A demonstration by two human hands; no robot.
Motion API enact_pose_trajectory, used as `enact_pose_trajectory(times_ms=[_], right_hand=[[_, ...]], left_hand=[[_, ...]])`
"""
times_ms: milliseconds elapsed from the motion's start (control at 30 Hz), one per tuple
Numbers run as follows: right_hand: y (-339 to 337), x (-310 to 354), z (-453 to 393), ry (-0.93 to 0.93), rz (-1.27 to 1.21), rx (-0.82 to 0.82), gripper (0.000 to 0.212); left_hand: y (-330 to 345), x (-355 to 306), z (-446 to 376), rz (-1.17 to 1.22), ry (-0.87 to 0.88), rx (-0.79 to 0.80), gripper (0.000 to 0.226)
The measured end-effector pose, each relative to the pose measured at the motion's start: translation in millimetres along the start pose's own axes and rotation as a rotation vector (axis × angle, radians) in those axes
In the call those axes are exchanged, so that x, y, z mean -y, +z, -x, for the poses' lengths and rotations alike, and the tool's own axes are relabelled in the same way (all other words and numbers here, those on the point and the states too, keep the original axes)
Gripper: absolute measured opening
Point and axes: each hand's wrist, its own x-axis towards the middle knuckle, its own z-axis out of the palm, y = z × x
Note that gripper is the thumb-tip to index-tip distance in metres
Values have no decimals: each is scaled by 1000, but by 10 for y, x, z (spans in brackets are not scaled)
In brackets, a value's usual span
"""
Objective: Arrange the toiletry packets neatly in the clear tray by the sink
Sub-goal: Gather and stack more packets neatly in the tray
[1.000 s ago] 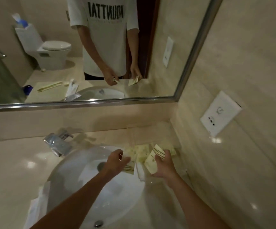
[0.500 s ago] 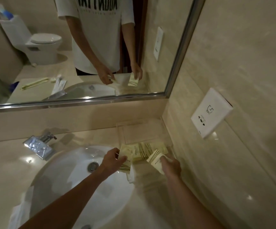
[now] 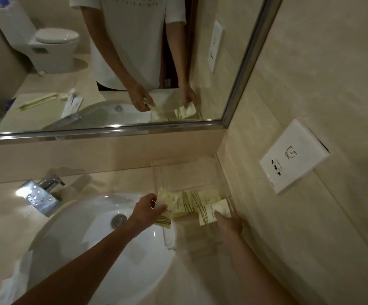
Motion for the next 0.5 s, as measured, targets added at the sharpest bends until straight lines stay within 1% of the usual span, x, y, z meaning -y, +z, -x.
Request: enact_pose_trajectory(times_ms=[100, 200, 267, 367, 500], right_hand=[[50, 29, -55, 56, -105, 42, 32], [120, 40, -91, 59, -140, 82, 37], [154, 63, -106, 67, -147, 92, 36], [194, 105, -162, 79, -134, 72, 47], [241, 153, -187, 31, -99, 42, 52]], left_hand=[[-10, -4, -42, 7, -1, 0, 15], [-32, -1, -90, 3, 2, -12, 13], [-44, -3, -110, 20, -4, -5, 13], [-57, 2, -138, 44, -21, 8, 16], [-54, -1, -165, 56, -42, 20, 17]])
